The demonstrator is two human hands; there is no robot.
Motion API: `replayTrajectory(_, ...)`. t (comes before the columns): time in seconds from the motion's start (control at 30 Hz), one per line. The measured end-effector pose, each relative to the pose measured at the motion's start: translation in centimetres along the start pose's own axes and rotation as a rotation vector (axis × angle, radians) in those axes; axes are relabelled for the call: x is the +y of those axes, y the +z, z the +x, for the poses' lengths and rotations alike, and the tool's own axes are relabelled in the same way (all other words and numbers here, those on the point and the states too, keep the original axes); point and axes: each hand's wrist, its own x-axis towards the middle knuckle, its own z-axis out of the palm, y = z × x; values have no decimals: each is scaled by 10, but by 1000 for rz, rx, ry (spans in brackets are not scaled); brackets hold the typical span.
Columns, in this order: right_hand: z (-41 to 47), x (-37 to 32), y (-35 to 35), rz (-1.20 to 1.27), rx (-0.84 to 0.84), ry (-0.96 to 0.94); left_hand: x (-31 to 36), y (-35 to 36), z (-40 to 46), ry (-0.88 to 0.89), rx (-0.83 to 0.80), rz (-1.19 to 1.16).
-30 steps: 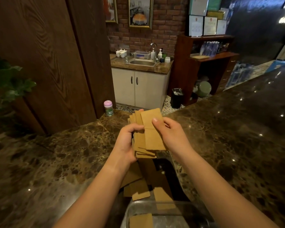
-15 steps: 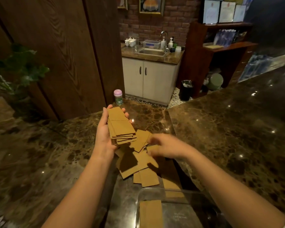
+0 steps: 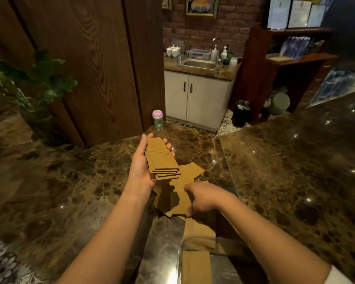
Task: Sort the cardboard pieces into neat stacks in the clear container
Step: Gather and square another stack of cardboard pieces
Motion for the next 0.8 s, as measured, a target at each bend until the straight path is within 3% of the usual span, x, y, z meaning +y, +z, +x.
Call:
replayTrajectory(0.17, -24, 43, -34, 574, 141, 49, -10, 5, 3, -10, 1, 34)
replayTrajectory(0.4, -58, 87, -61, 1190, 514, 128, -30, 20, 1, -80, -43, 163)
replayTrajectory(0.57, -71, 89, -77, 1219, 527, 60, -42, 35, -2, -208, -139, 391)
replayTrajectory(0.8, -86, 81, -94, 1266, 457, -81, -38, 46, -5, -339, -300, 537)
